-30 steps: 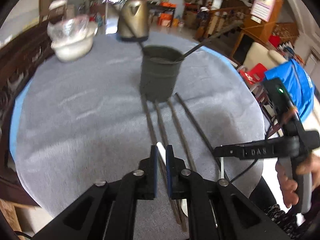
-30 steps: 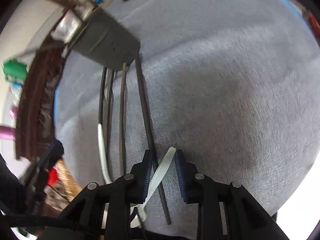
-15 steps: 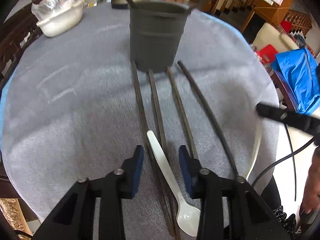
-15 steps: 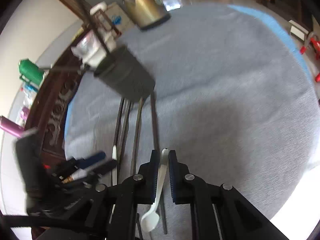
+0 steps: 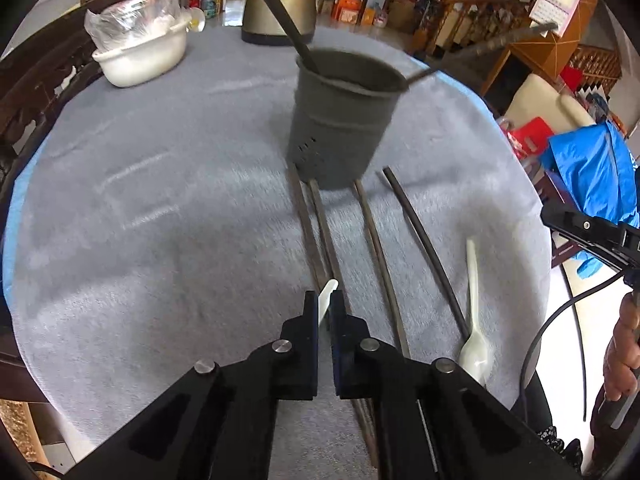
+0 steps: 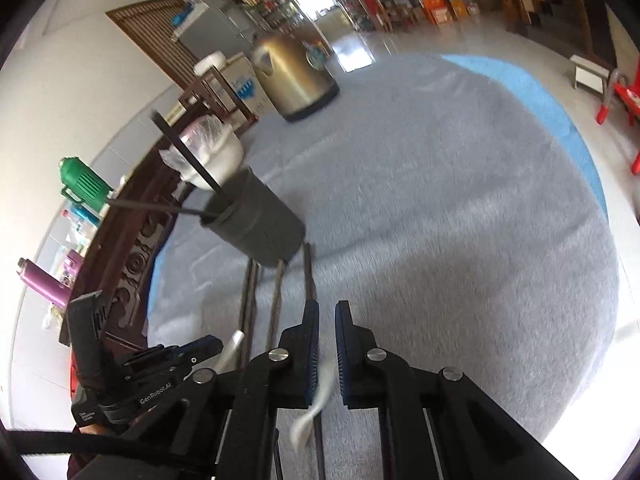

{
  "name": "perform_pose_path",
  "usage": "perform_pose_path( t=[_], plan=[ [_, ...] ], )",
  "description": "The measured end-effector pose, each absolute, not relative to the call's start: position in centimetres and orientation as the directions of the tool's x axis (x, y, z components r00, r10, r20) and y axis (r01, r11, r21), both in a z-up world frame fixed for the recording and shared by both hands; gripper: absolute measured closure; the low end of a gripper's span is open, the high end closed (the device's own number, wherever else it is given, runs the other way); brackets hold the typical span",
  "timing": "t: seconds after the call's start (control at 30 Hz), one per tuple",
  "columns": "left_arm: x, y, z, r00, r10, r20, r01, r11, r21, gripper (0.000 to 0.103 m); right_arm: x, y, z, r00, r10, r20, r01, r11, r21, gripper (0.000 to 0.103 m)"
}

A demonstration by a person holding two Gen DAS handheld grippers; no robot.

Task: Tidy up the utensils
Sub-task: 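Lift the white spoon with the left tool while the right tool lifts its spoon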

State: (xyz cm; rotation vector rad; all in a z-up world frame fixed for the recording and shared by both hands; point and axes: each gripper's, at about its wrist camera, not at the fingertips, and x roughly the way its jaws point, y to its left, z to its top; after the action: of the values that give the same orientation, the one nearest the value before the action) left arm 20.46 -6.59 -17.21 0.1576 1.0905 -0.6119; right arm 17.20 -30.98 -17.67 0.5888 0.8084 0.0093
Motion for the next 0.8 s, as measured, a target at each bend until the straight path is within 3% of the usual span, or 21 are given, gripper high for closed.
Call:
perform_pose_path(
  t=[0.17,0.23,0.3,0.57,0.8],
  plan=[
    [20.7,-5.6,-17.3,0.319,-0.36,-0.877,0.547,0.825,-0.14,0.097,17.3,-31.1,-17.4,0.706,0.218,-0.674,0.209,0.845,0.492,0.094],
    [20.5,-5.2,-17.6,0.317,-0.336,-0.887,0.552,0.826,-0.116,0.074,17.5,-31.4,-18.2,0.678,0.221,-0.701,0.237,0.837,0.493,0.094],
    [19.8,-4.9,-17.9,0.32,-0.335,-0.886,0.566,0.818,-0.105,0.067,17.8,-32.1,-19.4,0.649,0.263,-0.714,0.268,0.799,0.539,0.091],
    [20.2,-6.4,-19.6,0.301,-0.296,-0.907,0.611,0.79,-0.055,0.067,20.3,-32.1,-22.9,0.499,0.292,-0.816,0.372,0.778,0.506,0.076],
    [20.7,-6.5,-20.4,0.274,-0.289,-0.917,0.64,0.767,-0.05,0.069,23.3,-30.8,-24.8,0.356,0.192,-0.914,0.435,0.832,0.344,0.075]
  ],
)
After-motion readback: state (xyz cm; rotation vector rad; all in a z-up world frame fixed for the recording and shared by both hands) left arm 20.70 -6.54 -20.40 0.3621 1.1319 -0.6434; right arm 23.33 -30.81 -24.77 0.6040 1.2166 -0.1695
